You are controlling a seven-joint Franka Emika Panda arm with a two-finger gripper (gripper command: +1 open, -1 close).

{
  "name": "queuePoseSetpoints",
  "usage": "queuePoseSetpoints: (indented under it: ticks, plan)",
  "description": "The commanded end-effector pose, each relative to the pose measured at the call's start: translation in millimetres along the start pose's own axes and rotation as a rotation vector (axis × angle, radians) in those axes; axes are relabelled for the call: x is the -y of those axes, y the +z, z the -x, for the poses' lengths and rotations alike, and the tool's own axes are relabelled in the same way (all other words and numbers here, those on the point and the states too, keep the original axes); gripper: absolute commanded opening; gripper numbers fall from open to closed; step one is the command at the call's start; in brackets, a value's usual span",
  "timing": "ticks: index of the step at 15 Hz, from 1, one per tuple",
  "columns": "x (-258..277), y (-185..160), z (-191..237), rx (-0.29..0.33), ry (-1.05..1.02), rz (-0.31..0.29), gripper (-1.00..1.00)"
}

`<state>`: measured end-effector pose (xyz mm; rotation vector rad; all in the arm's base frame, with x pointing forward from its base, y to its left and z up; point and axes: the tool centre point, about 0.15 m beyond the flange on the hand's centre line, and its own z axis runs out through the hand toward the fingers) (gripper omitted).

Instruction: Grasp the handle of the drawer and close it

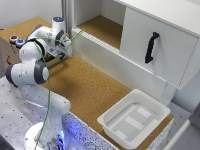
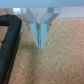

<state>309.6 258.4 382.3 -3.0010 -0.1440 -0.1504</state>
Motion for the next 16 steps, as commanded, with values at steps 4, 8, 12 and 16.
queuePoseSetpoints:
  ticks: [4,8,12,16]
  plan:
    - [-27,-11,16,0.029,0.041,-0.031,1.00]
    - [-47,-16,18,0.021,0.072,-0.050,1.00]
    - [-47,-16,18,0.021,0.072,-0.050,1.00]
    - [-47,-16,18,0.021,0.072,-0.050,1.00]
